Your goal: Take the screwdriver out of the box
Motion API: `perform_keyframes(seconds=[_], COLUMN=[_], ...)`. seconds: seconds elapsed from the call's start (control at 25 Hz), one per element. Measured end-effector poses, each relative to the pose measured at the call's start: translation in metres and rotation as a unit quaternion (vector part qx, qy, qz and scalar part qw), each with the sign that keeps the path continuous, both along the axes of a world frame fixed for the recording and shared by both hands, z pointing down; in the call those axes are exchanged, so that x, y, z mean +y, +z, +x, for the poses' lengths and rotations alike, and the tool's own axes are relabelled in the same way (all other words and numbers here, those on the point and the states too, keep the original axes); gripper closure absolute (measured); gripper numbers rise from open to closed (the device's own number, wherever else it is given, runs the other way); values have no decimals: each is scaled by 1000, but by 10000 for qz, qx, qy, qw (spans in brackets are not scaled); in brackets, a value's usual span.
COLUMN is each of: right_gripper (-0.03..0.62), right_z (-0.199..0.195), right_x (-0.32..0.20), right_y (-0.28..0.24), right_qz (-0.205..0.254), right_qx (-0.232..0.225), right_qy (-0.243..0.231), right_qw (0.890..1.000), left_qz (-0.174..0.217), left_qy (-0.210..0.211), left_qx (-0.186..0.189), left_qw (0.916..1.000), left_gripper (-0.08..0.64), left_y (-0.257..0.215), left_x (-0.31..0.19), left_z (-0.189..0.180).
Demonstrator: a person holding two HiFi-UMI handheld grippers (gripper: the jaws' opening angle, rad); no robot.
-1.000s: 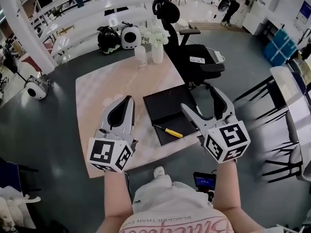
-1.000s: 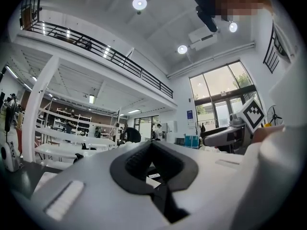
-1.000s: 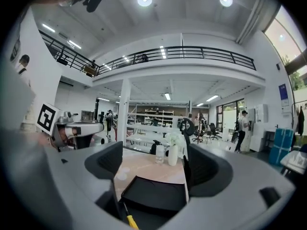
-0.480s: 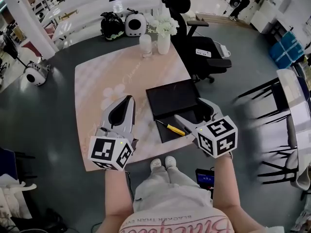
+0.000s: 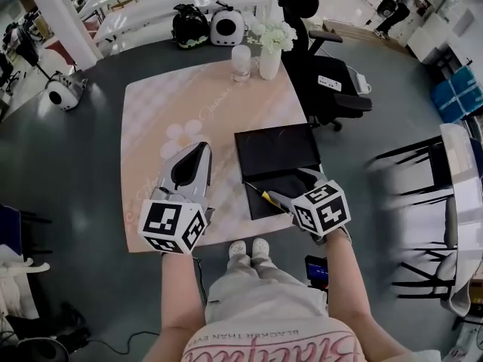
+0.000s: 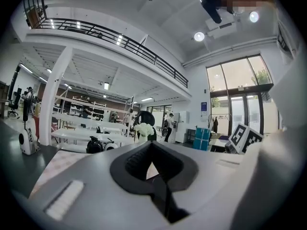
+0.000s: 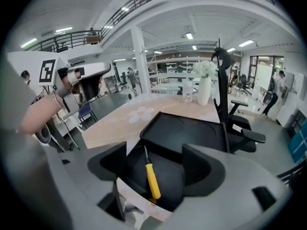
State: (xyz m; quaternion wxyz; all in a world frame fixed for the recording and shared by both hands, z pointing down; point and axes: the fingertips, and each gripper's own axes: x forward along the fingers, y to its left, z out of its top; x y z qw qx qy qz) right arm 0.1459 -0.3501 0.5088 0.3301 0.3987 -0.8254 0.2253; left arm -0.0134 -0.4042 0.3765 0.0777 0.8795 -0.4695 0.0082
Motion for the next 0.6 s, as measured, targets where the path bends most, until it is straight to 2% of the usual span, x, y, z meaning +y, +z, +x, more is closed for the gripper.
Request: perform_keyframes(seconds=[0.12,0.24,0.32,0.48,0.6], right_gripper=[244,310,344,356,357], right_z=[-6,-11,-14,-18,-22], right_x=[4,4,4,11,15], right_y=[16,35,52,86,104], right_qz=[-213,-402,-687,-1513,-1842], right_qx=[165,485,636,723,1006], right_qy=[-282,-652,-839,-1033,-1266], right_qw=[9992,9959,9921,9804,9695], left_qz=[-33,-155,-309,-488,-533], left_qy=[-49,-127,-163,-229,-322], left_qx=[-28,-75,-178,-321,-380], left_qw=[10000,9998,9992,9980,9973], left_gripper=[551,551,551,551,551], left_y=[3,9,16,23,21], left_x=[-2,-3,-3,2,5], left_z=[-1,-1,-2,-7,-16])
